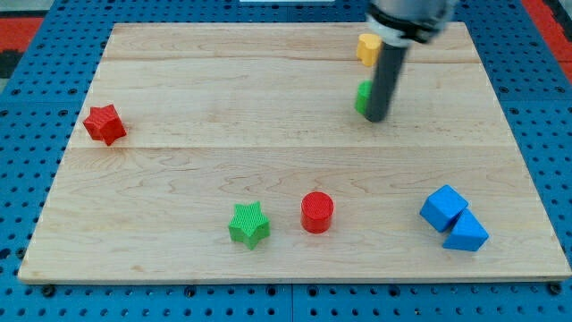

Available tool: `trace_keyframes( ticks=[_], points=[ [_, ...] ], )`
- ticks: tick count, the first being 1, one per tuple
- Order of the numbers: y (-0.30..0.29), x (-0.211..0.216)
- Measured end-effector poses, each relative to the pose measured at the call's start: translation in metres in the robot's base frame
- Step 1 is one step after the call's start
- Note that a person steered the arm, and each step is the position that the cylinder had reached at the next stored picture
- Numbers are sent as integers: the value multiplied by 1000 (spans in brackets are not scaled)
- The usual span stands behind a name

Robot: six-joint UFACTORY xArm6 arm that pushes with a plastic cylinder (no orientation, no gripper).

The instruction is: Move the green circle to the top left corner

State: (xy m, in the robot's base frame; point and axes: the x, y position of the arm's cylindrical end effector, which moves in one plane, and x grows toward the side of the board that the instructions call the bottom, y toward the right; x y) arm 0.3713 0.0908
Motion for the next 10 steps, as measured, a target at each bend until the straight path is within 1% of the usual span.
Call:
trace_keyframes(
  ticks=[1, 2, 3, 4, 5, 6, 7, 8, 9, 10],
  points=[
    [13, -14],
    [47, -35],
    [5, -77],
    [-87, -71],
    [-3, -50],
    [-12, -31],
    [-105, -36],
    [-209, -61],
    [-234, -35],
    [-269, -40]
  ],
)
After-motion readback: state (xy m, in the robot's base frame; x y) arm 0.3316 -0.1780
